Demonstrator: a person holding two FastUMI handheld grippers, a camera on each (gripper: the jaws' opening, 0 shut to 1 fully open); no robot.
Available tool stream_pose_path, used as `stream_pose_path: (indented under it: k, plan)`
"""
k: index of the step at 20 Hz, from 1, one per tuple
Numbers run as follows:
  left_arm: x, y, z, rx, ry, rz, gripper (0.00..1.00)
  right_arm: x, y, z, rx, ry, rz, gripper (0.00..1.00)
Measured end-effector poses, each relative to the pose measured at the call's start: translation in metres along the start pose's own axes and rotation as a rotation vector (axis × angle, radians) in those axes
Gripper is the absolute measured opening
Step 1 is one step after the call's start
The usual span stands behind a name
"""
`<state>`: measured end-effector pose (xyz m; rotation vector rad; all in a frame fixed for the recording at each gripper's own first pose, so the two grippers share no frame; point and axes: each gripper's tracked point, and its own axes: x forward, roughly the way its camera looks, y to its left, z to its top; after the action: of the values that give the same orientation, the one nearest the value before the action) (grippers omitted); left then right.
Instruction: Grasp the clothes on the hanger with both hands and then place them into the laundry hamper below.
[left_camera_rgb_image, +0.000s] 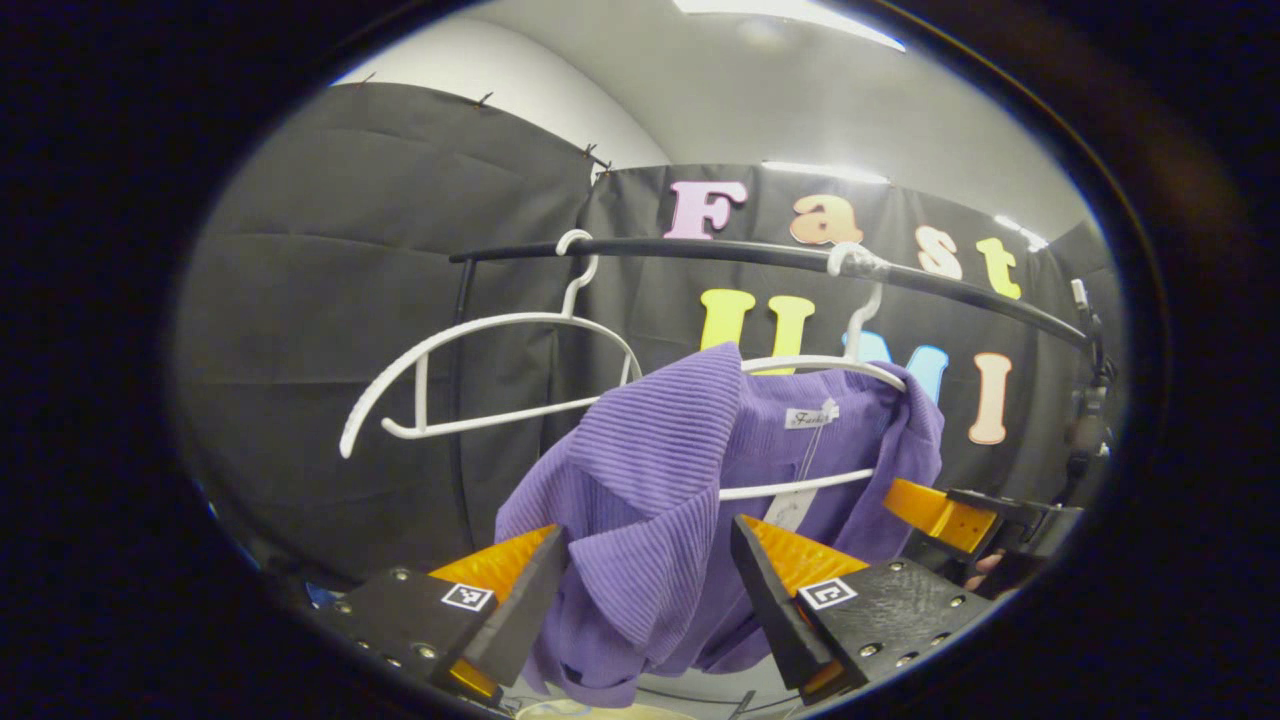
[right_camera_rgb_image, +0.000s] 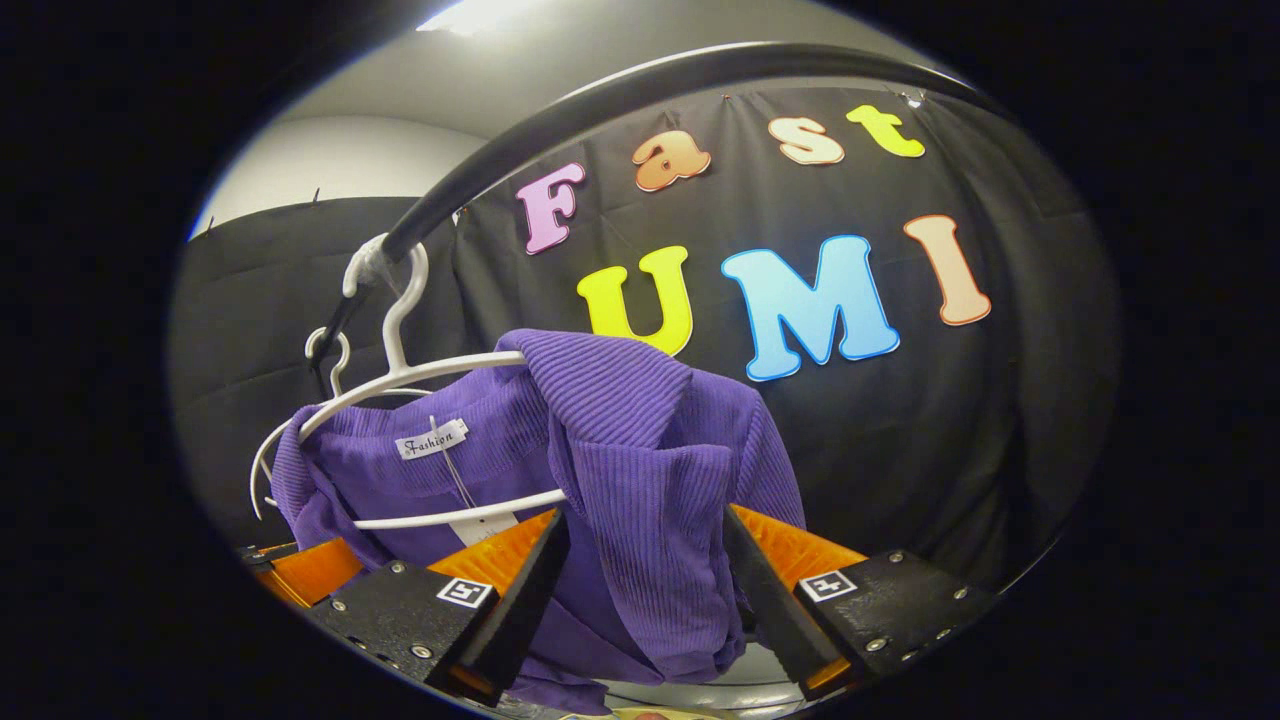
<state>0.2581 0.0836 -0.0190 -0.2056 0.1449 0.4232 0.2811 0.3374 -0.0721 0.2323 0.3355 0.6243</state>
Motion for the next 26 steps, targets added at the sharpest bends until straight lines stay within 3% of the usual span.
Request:
stream_pose_path:
  k: [2, 3, 6, 7, 8, 9, 11, 12, 13, 14, 16, 18, 19, 20, 21, 22, 24, 26]
  plan:
    - [0.008, 0.003, 0.0, 0.023, -0.005, 0.038, 0.99, 0.01, -0.002, -0.001, -0.004, -0.005, 0.006, 0.95]
    - [0.012, 0.003, -0.002, 0.037, -0.005, 0.06, 0.94, 0.014, -0.002, -0.001, -0.003, -0.006, 0.014, 0.95]
    - [0.022, 0.001, 0.002, 0.047, -0.036, 0.108, 0.94, 0.026, -0.004, -0.002, -0.026, -0.024, 0.017, 0.95]
    - [0.022, 0.0, 0.002, 0.044, -0.047, 0.12, 0.99, 0.028, -0.004, 0.0, -0.046, -0.028, 0.026, 0.94]
    - [0.023, 0.002, 0.002, 0.037, -0.056, 0.14, 0.99, 0.029, -0.002, -0.001, -0.065, -0.031, 0.04, 0.89]
    - [0.02, 0.005, 0.003, 0.024, -0.064, 0.153, 0.89, 0.028, 0.0, 0.001, -0.089, -0.04, 0.055, 0.85]
    - [0.014, 0.009, 0.004, -0.006, -0.078, 0.161, 0.64, 0.025, 0.004, 0.004, -0.121, -0.066, 0.074, 0.6]
    - [0.012, 0.014, 0.005, -0.005, -0.084, 0.177, 0.51, 0.024, 0.007, 0.004, -0.114, -0.072, 0.087, 0.41]
    - [0.01, 0.019, 0.008, 0.001, -0.097, 0.196, 0.38, 0.023, 0.008, 0.004, -0.093, -0.065, 0.101, 0.34]
    - [0.012, 0.011, 0.01, -0.006, -0.109, 0.164, 0.27, 0.026, 0.005, 0.003, -0.067, -0.055, 0.119, 0.2]
    - [0.007, -0.003, 0.014, -0.015, -0.135, 0.076, 0.23, 0.028, 0.007, 0.003, -0.03, -0.044, 0.168, 0.08]
    - [-0.001, 0.005, 0.016, 0.013, -0.153, 0.078, 0.22, 0.026, 0.005, 0.005, -0.019, -0.044, 0.173, 0.01]
    - [-0.004, -0.002, 0.015, 0.011, -0.15, 0.049, 0.05, 0.026, 0.007, 0.006, -0.022, -0.039, 0.188, 0.0]
    - [-0.005, -0.005, 0.015, 0.012, -0.147, 0.049, 0.01, 0.026, 0.003, 0.007, -0.033, -0.044, 0.186, 0.0]
    - [-0.005, -0.005, 0.015, 0.011, -0.145, 0.045, 0.06, 0.027, -0.002, 0.011, -0.051, -0.058, 0.172, 0.0]
    - [-0.004, -0.006, 0.013, 0.007, -0.137, 0.039, 0.01, 0.026, -0.009, 0.016, -0.065, -0.075, 0.158, 0.0]
    - [-0.008, -0.009, 0.018, -0.003, -0.143, 0.009, 0.06, 0.022, -0.012, 0.02, -0.072, -0.094, 0.134, 0.0]
    - [-0.017, -0.009, 0.026, 0.0, -0.162, -0.019, 0.01, 0.019, -0.018, 0.023, -0.074, -0.111, 0.106, 0.0]
